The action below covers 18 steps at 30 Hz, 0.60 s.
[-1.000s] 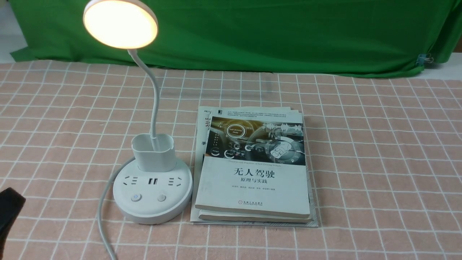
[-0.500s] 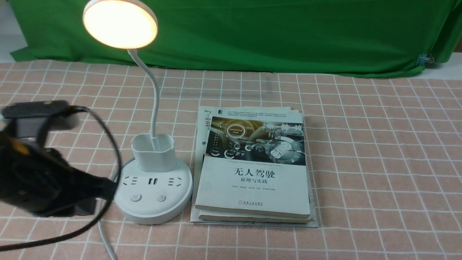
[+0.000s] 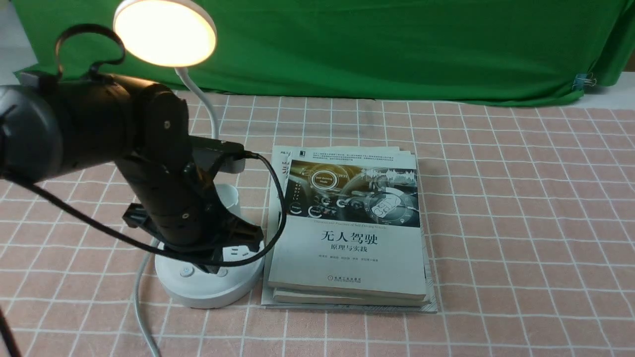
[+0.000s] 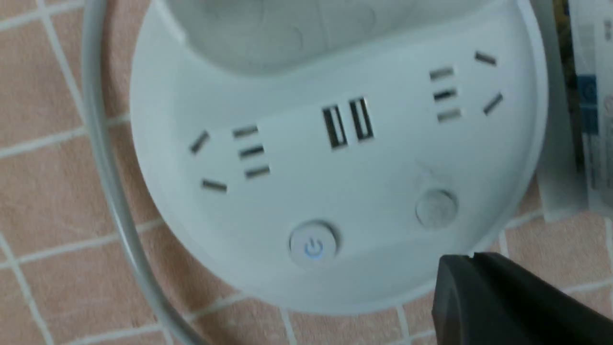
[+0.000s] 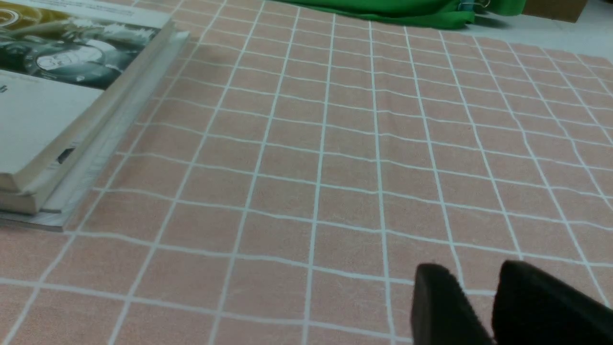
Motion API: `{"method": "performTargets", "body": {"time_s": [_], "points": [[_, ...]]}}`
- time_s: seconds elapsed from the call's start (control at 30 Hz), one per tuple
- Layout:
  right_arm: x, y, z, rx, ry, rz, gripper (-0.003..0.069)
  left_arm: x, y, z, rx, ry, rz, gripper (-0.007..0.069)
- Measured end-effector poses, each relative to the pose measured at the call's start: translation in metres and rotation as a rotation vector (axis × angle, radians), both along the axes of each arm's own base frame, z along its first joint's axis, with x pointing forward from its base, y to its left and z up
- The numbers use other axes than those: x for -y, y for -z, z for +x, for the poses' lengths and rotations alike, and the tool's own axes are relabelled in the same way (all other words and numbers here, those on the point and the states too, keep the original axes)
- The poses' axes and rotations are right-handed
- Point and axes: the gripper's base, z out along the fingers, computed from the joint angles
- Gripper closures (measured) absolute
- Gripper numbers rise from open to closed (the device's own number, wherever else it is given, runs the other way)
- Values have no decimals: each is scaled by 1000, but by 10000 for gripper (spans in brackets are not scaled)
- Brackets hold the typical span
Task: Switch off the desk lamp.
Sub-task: Use the left arm to press the button switch on the lamp holder
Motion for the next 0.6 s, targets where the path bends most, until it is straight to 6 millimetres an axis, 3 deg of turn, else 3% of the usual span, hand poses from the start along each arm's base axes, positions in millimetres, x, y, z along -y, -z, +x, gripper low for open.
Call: {"method": "performTargets", "body": {"time_s": [0.2, 0.4, 0.6], "points": [[0, 0, 0, 0, 0, 0, 419, 7, 15, 21, -3, 4, 13, 628], [0, 0, 0, 0, 0, 0, 419, 9, 27, 27, -30, 2, 25, 628], [0, 0, 0, 0, 0, 0, 419, 9, 25, 27, -26, 3, 24, 628]]}}
